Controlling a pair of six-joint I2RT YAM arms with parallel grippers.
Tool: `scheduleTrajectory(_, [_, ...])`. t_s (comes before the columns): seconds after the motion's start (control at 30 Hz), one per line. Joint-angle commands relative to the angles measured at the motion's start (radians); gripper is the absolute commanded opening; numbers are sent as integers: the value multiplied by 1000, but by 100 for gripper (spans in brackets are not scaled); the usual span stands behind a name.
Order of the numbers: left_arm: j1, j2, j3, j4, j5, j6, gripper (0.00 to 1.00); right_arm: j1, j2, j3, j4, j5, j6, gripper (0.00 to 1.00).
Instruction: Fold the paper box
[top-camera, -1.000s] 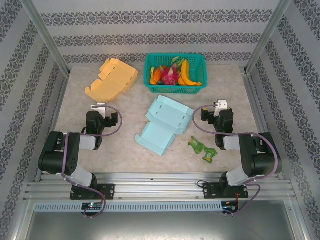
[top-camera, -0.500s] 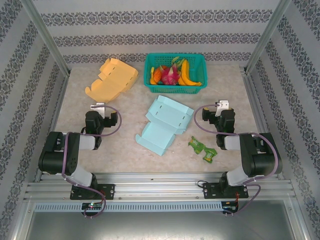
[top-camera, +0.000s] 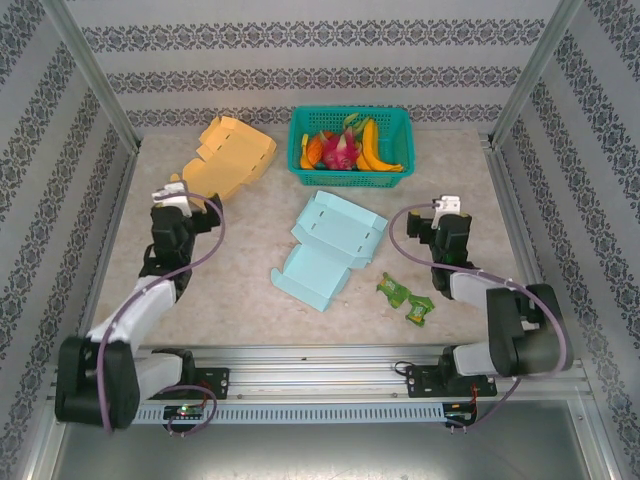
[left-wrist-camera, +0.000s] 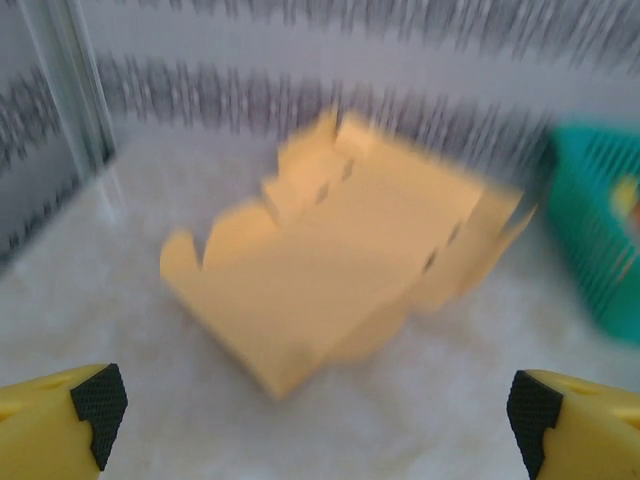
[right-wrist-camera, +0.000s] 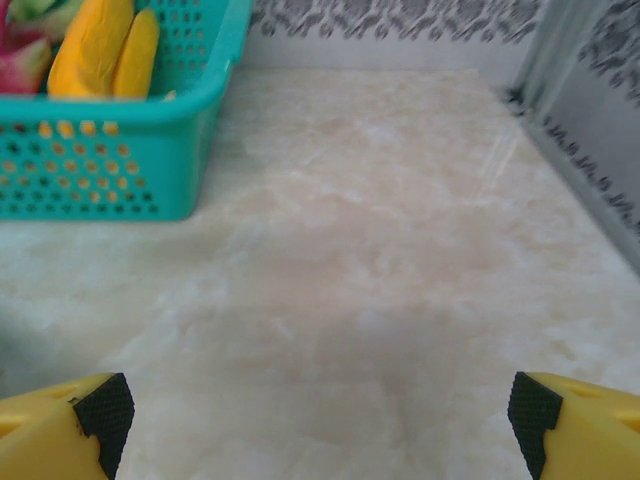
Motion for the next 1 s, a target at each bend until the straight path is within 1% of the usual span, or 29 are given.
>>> scheduleTrajectory(0.0, [-7, -14, 29, -184, 74, -159, 100, 26, -96, 69, -200, 157, 75, 98])
scheduleTrajectory(0.03, [-8, -1, 52, -211, 107, -176, 100, 37, -135, 78, -245, 155, 95, 98])
scheduleTrajectory(0.1, [-17, 31, 88, -233, 206, -180, 100, 66, -201, 108, -345, 141, 134, 98])
scheduleTrajectory(0.13, [-42, 52, 113, -253, 220, -183, 100, 83, -228, 134, -412, 137, 158, 98])
scheduleTrajectory(0.2, [-107, 103, 172, -323, 215, -177, 100, 123, -262, 191, -540, 144, 209, 98])
scheduleTrajectory(0.27, [-206, 173, 228, -369, 176, -142, 100, 189, -286, 233, -632, 171, 245, 98])
scheduleTrajectory(0.37, [-334, 302, 303, -402, 123, -70, 99, 299, -323, 242, -681, 211, 276, 98])
scheduleTrajectory(0.47, [-405, 435, 391, -427, 123, -17, 95, 372, -363, 224, -699, 195, 309, 98])
scheduleTrajectory(0.6, [-462, 621, 544, -501, 102, 50, 90, 422, -409, 179, -679, 154, 337, 98])
scheduleTrajectory(0.7, [-489, 731, 647, -543, 70, 87, 88, 438, -444, 156, -680, 138, 338, 98])
scheduleTrajectory(0.8, [-493, 813, 728, -568, 64, 111, 86, 444, -487, 126, -671, 115, 345, 97])
scheduleTrajectory(0.9, [-493, 886, 810, -613, 50, 126, 78, 447, -527, 104, -667, 94, 343, 95])
scheduleTrajectory(0.97, [-493, 919, 835, -611, 46, 132, 76, 448, -549, 98, -674, 88, 337, 95])
